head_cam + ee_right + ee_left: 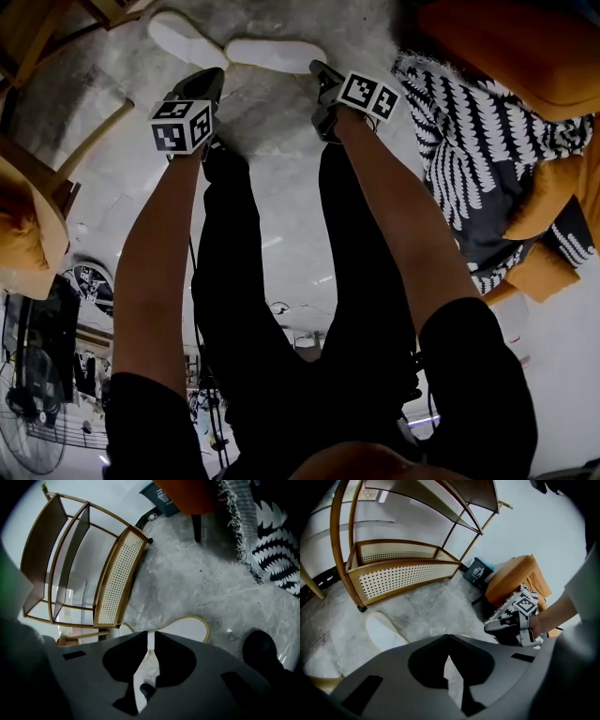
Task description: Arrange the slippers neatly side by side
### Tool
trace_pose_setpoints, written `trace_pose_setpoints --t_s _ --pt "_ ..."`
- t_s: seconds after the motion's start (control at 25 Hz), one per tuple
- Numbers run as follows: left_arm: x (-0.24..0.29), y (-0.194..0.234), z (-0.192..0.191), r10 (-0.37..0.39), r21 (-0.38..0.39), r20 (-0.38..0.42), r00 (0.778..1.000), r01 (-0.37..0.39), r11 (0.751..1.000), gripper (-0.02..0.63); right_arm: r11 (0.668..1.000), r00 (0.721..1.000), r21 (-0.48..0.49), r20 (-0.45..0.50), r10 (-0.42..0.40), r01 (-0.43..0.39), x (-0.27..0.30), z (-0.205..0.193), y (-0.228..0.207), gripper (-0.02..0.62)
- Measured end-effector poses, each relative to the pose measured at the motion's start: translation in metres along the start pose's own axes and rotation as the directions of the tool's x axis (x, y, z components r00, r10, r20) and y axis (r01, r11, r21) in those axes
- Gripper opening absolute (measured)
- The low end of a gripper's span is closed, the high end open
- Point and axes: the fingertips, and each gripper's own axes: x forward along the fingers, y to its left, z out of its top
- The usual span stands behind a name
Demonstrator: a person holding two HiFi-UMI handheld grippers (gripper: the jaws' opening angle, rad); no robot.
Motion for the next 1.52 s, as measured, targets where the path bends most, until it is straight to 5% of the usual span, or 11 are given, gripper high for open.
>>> trace_pose_setpoints --t_s 0.24,0.6,1.04,1.28,1.52 --pt "0.023 -0.011 -0.005 -0.055 0.078 -0.031 0.998 0.057 0.995 0.014 0.987 1.000 0.158 0.019 0.023 -0.025 0.031 -0.007 -0.025 0.103" --pt "0.028 0.005 -0.039 -0.069 0.056 -0.049 0.996 0.071 0.996 0.014 0.909 0.997 0.414 0.046 -0.067 0.042 0.056 -0.021 -0.067 0.106" --pt "0.028 0.014 -0.051 -0.098 0.029 -0.031 0.995 0.099 0.995 0.014 0.840 0.996 0.542 0.058 -0.070 0.028 0.079 -0.028 -0.086 0.106" --pt "0.030 0.006 -0.052 -0.129 -0.002 -0.002 0.992 0.129 0.992 0.014 0.844 0.994 0.534 0.056 -0.096 0.052 0.082 -0.030 -0.090 0.049" --pt "0.023 0.002 -0.059 -0.130 -0.017 -0.017 0.991 0.130 0.991 0.014 0.902 0.993 0.428 0.062 -0.099 0.063 0.071 -0.020 -0.079 0.038"
